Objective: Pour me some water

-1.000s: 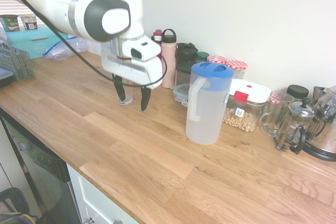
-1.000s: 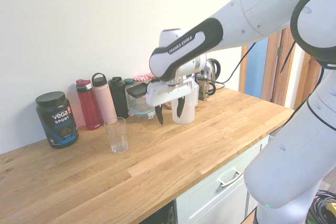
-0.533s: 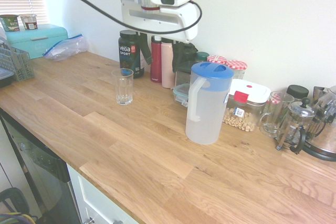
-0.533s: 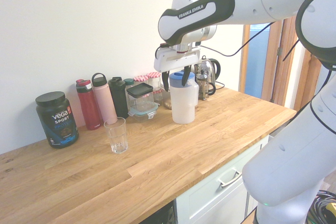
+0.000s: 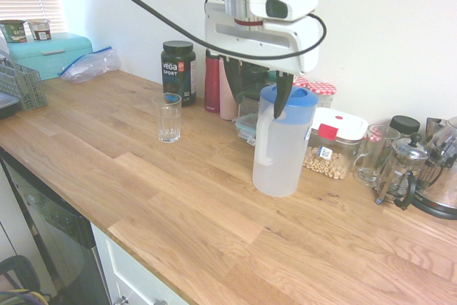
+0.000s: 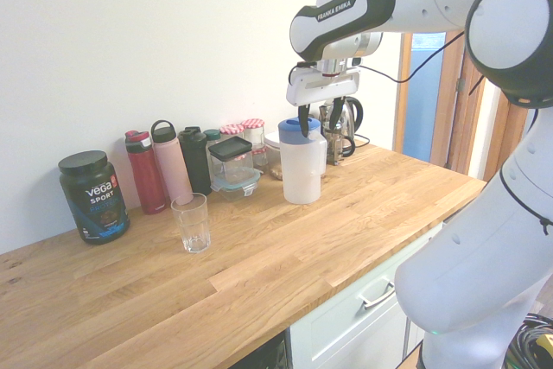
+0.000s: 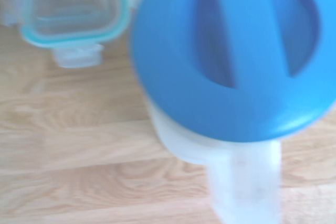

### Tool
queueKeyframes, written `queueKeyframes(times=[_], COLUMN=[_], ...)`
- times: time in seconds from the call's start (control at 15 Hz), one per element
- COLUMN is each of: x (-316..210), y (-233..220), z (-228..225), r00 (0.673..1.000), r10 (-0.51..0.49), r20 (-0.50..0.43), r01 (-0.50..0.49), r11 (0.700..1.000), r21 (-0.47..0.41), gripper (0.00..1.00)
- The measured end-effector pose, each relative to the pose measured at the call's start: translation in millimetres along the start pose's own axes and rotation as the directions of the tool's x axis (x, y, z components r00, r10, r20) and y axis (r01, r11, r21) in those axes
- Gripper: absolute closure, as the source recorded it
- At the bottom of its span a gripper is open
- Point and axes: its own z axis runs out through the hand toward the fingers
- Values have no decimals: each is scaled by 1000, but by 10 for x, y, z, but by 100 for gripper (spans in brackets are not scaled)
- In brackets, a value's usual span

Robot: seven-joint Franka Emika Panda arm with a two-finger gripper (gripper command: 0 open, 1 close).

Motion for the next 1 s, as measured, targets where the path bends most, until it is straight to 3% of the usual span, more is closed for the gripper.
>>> queueKeyframes(times=[0.33, 0.4, 1.0], x=[52, 56, 91], y=[-8, -12, -99], z=[283, 331, 557], r00=[1000, 1000, 999], r10=[-3, -6, -15], r20=[-14, -17, -50], r01=[3, 6, 16], r11=[1000, 1000, 999], r21=[7, 8, 29], gripper=[0, 100, 100])
